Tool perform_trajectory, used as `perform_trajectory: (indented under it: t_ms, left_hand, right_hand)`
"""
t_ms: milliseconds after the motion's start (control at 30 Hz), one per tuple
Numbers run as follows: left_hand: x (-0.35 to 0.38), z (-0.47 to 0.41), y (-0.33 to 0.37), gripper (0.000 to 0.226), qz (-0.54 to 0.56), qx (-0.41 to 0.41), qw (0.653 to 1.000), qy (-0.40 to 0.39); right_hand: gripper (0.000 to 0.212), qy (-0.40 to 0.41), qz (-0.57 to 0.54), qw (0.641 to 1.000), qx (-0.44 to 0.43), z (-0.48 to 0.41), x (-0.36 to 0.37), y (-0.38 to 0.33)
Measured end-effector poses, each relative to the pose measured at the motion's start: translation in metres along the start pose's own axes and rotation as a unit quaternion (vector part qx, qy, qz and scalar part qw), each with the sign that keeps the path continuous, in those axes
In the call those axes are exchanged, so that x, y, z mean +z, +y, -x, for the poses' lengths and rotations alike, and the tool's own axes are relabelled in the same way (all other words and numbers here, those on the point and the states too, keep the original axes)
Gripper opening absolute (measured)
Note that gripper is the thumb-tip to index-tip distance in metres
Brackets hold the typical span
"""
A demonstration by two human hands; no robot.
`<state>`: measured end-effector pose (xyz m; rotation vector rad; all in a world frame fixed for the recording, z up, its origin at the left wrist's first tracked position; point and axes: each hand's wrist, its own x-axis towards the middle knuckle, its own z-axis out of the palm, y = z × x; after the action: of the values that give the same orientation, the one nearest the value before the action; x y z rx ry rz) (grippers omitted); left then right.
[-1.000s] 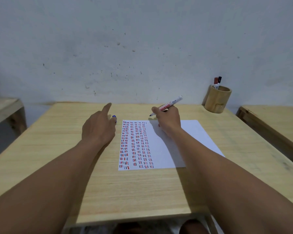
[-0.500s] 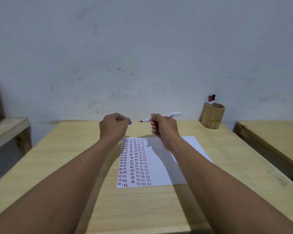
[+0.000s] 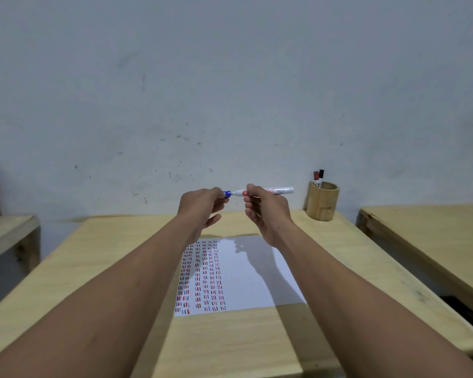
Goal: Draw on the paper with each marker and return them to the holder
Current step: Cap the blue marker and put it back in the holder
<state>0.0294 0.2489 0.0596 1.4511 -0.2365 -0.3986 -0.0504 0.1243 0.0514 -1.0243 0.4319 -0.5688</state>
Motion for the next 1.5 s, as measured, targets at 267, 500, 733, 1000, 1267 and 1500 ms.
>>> perform_trajectory:
  t_ms: [267,500,733,1000,1267,1500]
  left_hand:
    - [0.011,0.009,0.011,0.019,-0.001,0.007,1.000,-0.030]
    - [0.013,0.014,0.010,0.012,0.004,0.021,0.999,-0.032]
    - [0.022,0.020,0.009,0.009,-0.042,0.083,0.996,0.004]
    - [0.047,0.026,0.033,0.011,-0.142,0.156,0.977,0.017]
    - [0.113,-0.005,0.036,0.022,-0.132,0.152,0.980,-0.011]
    - [0.177,-0.048,-0.016,0.024,-0.189,0.148,0.970,-0.044]
  right_hand:
    - [0.019,-0.021,-0.001,1.000,-0.002,0.004,-0.007,-0.008]
    - [0.015,-0.009,-0.010,1.000,0.020,0.009,-0.008,-0.014]
    - [0.097,0.061,0.036,0.997,-0.032,0.013,-0.002,-0.015]
    - [0.015,0.019,0.406,0.905,-0.124,0.019,-0.022,-0.044]
    - [0.019,0.060,0.532,0.825,-0.183,-0.017,-0.080,-0.077]
    - [0.024,0.150,0.520,0.815,-0.208,-0.073,-0.137,-0.116]
